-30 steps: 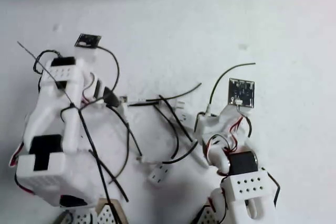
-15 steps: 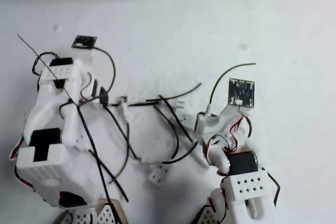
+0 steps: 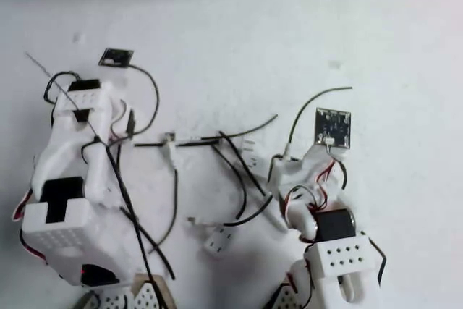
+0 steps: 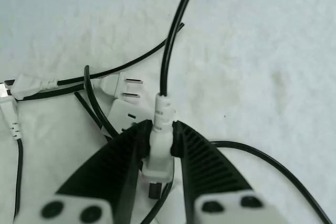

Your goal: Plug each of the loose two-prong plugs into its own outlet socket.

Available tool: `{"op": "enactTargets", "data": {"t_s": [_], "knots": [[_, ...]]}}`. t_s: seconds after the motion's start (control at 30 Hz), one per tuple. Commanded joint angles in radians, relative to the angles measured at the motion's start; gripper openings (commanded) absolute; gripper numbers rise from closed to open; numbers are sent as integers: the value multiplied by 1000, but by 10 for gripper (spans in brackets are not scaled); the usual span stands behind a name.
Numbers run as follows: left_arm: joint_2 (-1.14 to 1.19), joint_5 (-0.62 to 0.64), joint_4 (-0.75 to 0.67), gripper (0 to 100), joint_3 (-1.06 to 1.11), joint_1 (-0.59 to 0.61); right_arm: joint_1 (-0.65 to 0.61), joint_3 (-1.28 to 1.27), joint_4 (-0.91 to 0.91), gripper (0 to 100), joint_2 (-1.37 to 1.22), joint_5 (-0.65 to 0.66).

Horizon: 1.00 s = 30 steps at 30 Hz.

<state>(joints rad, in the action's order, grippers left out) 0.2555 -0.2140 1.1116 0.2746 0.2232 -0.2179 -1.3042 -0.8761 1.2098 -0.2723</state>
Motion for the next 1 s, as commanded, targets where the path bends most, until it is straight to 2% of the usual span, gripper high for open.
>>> {"op": "enactTargets", "data": {"t_s": [0.0, 0.1, 0.47, 0.8, 0.97], "knots": [[-19, -152, 28, 21, -35, -10, -2, 6, 15, 17, 13, 0], [-56, -259, 66, 21, -11, -33, -2, 6, 16, 17, 13, 0], [-386, -463, 78, 21, 132, -38, -2, 6, 16, 17, 13, 0], [-636, -793, 83, 21, 292, -41, -2, 6, 16, 17, 13, 0], [-803, -844, 218, 24, 305, -35, -2, 6, 16, 17, 13, 0]]}}
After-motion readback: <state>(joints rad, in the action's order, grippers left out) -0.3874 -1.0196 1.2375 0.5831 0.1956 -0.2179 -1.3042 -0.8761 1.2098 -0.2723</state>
